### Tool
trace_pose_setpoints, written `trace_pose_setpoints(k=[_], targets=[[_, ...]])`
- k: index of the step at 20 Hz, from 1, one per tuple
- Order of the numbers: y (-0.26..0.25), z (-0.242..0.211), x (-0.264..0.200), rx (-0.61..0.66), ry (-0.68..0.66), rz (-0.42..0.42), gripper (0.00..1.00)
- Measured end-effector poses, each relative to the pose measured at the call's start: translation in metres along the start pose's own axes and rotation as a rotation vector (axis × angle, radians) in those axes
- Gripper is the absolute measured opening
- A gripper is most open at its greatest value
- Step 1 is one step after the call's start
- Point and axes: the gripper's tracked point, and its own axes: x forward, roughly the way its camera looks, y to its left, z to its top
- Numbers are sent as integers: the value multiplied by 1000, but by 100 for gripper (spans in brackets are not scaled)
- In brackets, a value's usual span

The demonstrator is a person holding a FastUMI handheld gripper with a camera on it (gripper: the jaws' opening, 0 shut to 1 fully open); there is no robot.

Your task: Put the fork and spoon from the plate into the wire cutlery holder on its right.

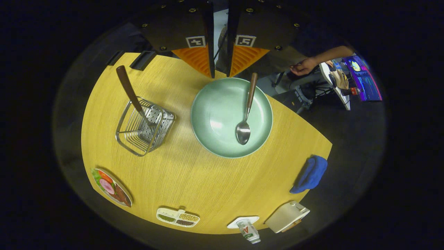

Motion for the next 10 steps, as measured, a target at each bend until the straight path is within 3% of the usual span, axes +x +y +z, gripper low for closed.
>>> trace_pose_setpoints(k=[10], targets=[[61,-1,60,67,21,94,17]])
